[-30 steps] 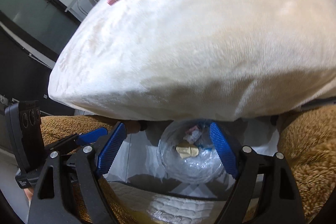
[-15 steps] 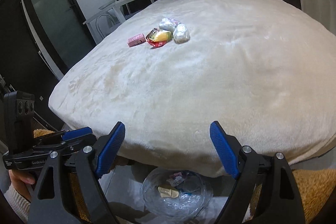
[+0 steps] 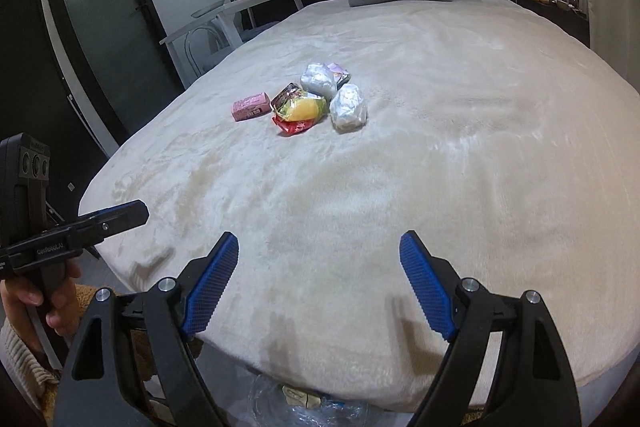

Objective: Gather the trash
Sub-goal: 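Raise both tools back over the bed toward the remaining trash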

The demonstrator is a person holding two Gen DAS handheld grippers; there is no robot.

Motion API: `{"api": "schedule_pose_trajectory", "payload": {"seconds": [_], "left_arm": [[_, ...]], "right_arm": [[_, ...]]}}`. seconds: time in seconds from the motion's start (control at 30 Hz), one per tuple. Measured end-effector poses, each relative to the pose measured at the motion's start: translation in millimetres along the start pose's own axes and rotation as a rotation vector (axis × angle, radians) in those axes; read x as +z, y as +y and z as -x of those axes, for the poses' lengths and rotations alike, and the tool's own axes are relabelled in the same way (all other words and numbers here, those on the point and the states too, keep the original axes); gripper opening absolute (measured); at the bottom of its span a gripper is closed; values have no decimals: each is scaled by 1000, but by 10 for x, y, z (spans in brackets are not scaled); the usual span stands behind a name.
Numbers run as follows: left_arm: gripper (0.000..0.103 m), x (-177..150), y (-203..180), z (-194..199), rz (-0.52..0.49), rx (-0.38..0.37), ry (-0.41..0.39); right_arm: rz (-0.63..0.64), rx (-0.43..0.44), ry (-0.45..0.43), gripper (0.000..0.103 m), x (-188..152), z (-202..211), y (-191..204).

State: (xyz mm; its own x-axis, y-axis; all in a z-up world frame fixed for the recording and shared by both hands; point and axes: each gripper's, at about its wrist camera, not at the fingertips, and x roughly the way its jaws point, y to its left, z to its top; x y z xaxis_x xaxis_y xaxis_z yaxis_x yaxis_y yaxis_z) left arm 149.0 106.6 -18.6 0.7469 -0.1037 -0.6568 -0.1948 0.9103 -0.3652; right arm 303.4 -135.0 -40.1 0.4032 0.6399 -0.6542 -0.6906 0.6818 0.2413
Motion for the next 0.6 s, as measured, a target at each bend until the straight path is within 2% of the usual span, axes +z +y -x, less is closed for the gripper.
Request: {"api": "schedule_pose_trajectory", "payload": {"seconds": [0.1, 0.3, 0.37, 0.6], "left_arm": [[57, 198, 116, -46, 8, 10, -21], [57, 545, 324, -227, 35, 40, -52], [67, 648, 387, -281, 52, 43, -66], [67, 945, 473, -633, 36, 68, -72]], "right_arm": [[23, -12, -13, 82, 171, -121, -32], [-10, -10, -6, 82, 465, -419, -168], [-17, -14, -6, 82, 562, -523, -206], [-51, -9, -1, 82, 826, -882, -383]]}}
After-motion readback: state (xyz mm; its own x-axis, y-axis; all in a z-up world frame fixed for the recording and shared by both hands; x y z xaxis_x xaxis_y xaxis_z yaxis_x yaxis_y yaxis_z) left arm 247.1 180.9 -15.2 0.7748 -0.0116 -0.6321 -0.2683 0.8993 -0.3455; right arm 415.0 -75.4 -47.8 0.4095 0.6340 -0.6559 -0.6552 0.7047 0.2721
